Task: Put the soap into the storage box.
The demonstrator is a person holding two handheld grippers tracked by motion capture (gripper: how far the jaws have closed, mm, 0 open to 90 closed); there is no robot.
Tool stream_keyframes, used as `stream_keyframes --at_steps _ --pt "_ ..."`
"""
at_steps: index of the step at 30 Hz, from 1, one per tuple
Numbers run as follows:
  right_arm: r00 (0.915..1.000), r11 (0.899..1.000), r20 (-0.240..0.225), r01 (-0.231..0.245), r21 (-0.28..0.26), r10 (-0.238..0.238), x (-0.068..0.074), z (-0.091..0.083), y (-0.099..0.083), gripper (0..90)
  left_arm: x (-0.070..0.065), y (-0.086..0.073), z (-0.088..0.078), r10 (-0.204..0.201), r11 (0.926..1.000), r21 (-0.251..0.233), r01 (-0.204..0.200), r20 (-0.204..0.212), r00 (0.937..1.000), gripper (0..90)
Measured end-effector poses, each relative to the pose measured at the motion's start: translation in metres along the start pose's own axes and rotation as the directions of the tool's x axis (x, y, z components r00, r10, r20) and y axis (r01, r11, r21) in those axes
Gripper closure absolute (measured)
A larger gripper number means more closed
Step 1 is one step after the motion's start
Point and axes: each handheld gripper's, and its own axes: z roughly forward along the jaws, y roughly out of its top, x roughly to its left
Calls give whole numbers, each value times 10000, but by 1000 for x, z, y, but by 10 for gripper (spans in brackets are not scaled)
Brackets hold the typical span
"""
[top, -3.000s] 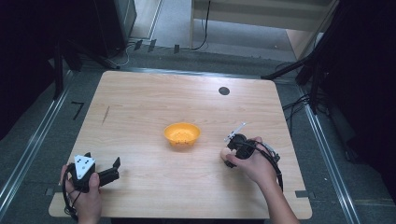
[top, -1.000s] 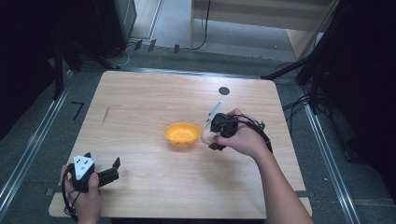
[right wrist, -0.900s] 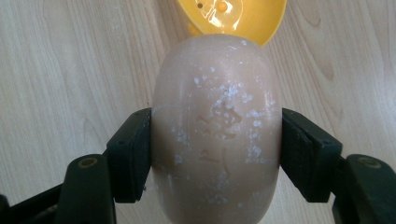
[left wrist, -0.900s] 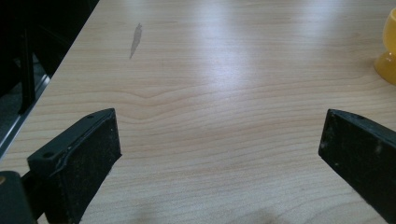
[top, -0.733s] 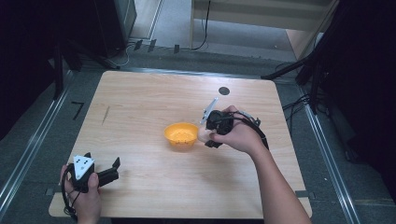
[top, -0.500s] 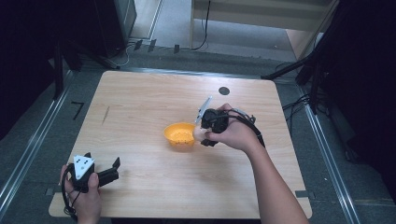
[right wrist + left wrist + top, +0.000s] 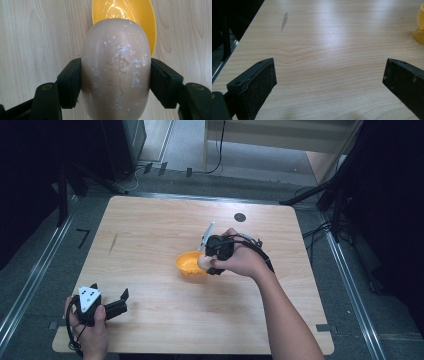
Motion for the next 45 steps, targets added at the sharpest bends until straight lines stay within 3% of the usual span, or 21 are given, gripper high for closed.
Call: stream_keyframes --at_steps 3,7,13,20,21,26,30,31,39,45 --pt "9999 9999 -81 84 -146 -85 -2 3 5 333 0 0 0 5 10000 26 -5 -8 10000 0" --pt "9992 9996 -275 293 37 -292 -3 11 11 333 -1 0 0 53 10000 35 -53 2 10000 0" --pt "9981 9981 -69 614 -106 -615 -3 16 24 333 0 0 0 34 10000 33 -34 11 10000 0" --pt "9969 9971 -214 756 -27 -756 -5 24 33 332 0 0 0 -27 10000 -3 27 26 10000 0" --pt "9951 9951 -69 986 -84 -987 -6 25 34 333 0 0 0 -22 10000 14 22 34 10000 0" --pt "9931 9931 -85 1169 10 -1169 -6 27 41 332 0 0 0 -52 10000 -8 52 32 10000 0" --pt "9950 9951 -152 990 44 -990 -7 29 43 331 0 0 0 -105 9999 -27 105 9 9999 0" --pt "9927 9928 -149 1199 -80 -1200 -10 30 43 331 0 0 0 -104 9999 -34 104 31 9999 0" --pt "9941 9947 -358 1030 58 -1027 -11 34 42 330 1 0 0 -115 9999 -36 115 38 9999 0" --pt "9926 9930 -283 1180 -88 -1182 -14 36 42 326 1 0 0 -125 9999 -38 125 42 9999 0"
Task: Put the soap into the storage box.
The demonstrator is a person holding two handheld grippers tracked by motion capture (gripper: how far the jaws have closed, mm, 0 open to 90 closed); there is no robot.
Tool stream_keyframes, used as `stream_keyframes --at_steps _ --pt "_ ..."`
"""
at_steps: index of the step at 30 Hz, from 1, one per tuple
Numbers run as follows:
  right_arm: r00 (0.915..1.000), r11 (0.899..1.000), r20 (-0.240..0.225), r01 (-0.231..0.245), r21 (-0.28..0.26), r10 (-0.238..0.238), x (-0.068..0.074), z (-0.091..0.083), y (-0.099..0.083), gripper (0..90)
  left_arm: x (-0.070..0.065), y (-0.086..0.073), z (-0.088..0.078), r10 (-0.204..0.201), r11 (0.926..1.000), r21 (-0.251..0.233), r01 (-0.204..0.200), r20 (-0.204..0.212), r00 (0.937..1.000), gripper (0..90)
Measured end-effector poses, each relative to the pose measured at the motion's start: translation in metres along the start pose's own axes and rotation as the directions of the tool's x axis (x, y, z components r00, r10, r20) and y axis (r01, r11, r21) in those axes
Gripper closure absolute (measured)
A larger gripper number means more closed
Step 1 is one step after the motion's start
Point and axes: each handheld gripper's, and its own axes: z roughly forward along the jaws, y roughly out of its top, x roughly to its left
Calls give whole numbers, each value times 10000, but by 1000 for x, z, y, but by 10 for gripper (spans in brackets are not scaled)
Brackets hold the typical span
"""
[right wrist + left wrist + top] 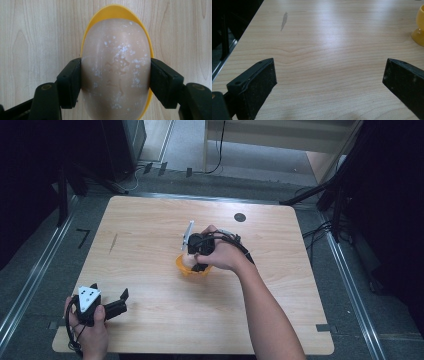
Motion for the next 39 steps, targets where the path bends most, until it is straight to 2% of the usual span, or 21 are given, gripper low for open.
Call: stream_keyframes --at_steps 5,7,8,10,17,25,29,31,32,35,39 --pt "9997 9988 -45 -236 -434 235 -3 -6 -2 327 0 0 0 -18 10000 -7 18 40 10000 0" --pt "9998 9987 82 -181 -486 186 -3 -8 -3 327 0 0 0 -17 10000 -6 17 34 10000 0" --pt "9994 9987 -16 -339 -381 339 -2 -8 -4 327 0 0 0 -25 10000 -10 25 38 10000 0" --pt "9996 9988 45 -291 -406 293 -2 -9 -5 326 1 0 0 -28 10000 4 28 32 10000 0" --pt "9979 9970 131 -620 -456 627 1 -12 -15 308 0 0 0 23 10000 6 -23 10 10000 0" --pt "9920 9902 288 -1207 -695 1230 6 -20 -34 167 0 0 0 65 10000 41 -65 -9 10000 0" --pt "9866 9839 278 -1582 -827 1610 10 -25 -47 144 0 0 0 64 10000 30 -64 -18 10000 0" --pt "9862 9830 405 -1562 -970 1607 10 -27 -52 137 -1 0 0 85 9999 79 -85 -34 10000 0" --pt "9831 9800 340 -1759 -935 1797 12 -29 -55 136 -1 0 0 106 9999 93 -105 -34 9999 0" --pt "9813 9773 438 -1816 -1093 1872 14 -32 -65 129 -1 0 0 93 9999 86 -93 -30 10000 0" --pt "9772 9727 300 -2061 -1069 2104 18 -33 -76 89 -1 0 0 111 9999 79 -111 -15 9999 0"
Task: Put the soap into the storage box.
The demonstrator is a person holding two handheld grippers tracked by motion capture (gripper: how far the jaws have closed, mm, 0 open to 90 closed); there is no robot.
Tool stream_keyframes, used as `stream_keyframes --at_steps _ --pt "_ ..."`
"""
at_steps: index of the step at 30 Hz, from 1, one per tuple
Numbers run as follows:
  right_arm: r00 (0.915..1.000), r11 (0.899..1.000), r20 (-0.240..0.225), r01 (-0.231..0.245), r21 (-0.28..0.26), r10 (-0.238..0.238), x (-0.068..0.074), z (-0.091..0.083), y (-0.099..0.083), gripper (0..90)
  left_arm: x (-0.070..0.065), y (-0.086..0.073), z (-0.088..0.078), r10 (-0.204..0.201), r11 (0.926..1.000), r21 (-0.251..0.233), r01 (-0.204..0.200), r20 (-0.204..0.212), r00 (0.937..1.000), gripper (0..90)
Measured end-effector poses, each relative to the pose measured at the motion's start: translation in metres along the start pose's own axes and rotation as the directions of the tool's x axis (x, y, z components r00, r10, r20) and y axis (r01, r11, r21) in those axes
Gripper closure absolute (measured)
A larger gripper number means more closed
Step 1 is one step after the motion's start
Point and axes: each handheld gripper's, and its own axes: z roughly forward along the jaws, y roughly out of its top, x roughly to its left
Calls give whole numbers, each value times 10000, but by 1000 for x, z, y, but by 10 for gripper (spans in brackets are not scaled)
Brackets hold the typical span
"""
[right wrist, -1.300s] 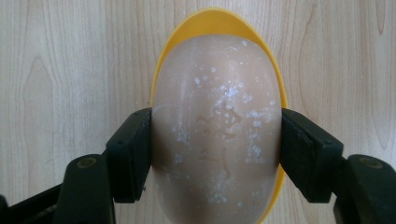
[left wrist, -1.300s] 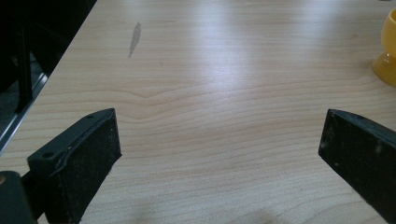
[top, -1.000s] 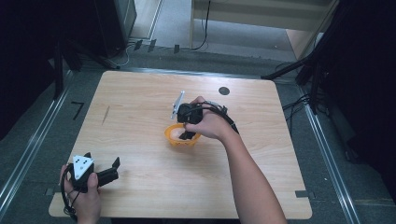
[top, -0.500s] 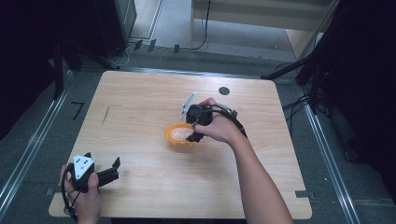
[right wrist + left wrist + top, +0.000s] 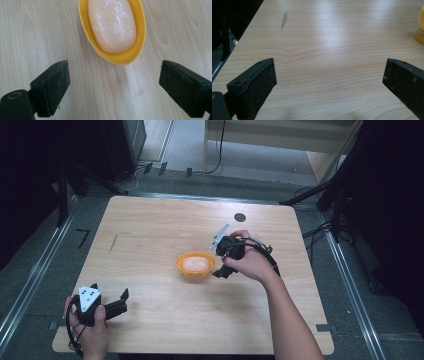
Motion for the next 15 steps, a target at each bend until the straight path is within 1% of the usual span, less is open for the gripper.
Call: stream_keyframes --at_steps 1,2,4,5,6,8,10,12,13,14,15 --pt "10000 9999 6 -87 68 87 1 -1 -3 76 0 0 0 2 10000 9 -2 -1 10000 0" --pt "9999 9999 79 -117 -9 118 2 -1 -6 65 0 0 0 -3 10000 13 3 -6 10000 0" --pt "9998 9998 61 -184 -69 185 4 -2 -12 50 0 0 0 18 10000 9 -18 -12 10000 0" --pt "9997 9997 70 -251 -3 251 5 -2 -15 44 -1 0 0 20 10000 4 -20 -12 10000 0" --pt "9997 9997 66 -231 -24 231 6 -2 -17 41 -1 0 0 19 10000 3 -19 -18 10000 0" --pt "9992 9992 63 -386 -83 387 7 -2 -24 37 -1 0 0 30 10000 4 -30 -20 10000 0" --pt "9990 9990 78 -448 38 448 8 -2 -31 32 -1 0 0 55 10000 -6 -55 -27 10000 0" --pt "9979 9980 110 -638 -27 638 10 -3 -40 31 -1 0 0 42 10000 -1 -42 -22 10000 0" --pt "9975 9975 53 -704 -72 704 10 -3 -43 28 -1 0 0 36 10000 -1 -36 -13 10000 0" --pt "9965 9965 4 -840 1 840 10 -3 -47 18 -1 0 0 39 10000 -6 -39 -6 10000 0" --pt "9966 9966 85 -825 -14 825 10 -3 -50 17 -1 0 0 36 10000 -10 -36 -5 10000 0"
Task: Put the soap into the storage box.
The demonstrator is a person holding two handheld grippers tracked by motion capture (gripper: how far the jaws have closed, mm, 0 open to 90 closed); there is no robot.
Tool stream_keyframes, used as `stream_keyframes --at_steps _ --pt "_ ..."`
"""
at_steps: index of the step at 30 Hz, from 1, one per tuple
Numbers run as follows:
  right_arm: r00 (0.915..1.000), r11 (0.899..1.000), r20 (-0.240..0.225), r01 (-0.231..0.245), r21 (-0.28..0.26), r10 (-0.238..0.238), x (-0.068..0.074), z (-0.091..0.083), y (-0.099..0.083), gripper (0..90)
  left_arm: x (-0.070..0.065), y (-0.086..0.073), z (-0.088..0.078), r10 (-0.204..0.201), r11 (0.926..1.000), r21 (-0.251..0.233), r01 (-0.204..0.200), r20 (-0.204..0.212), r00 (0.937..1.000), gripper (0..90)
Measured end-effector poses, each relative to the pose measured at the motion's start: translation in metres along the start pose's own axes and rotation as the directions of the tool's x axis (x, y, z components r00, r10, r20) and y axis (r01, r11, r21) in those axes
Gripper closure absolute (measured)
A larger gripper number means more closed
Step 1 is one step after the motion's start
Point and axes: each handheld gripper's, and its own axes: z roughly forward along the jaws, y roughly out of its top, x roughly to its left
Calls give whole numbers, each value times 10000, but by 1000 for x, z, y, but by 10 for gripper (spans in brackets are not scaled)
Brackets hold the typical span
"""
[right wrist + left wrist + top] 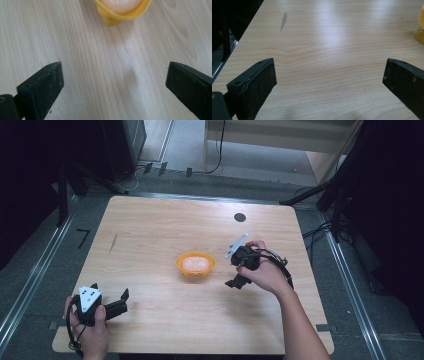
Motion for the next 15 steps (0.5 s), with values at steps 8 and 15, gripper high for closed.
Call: stream_keyframes --at_steps 8,15 --pt "9983 9978 108 -563 -354 567 1 -4 -26 4 -1 0 0 16 10000 -14 -16 -7 10000 0" --pt "9934 9905 182 -1112 -811 1131 6 -7 -49 0 -1 0 0 101 9999 15 -101 -29 9999 0"
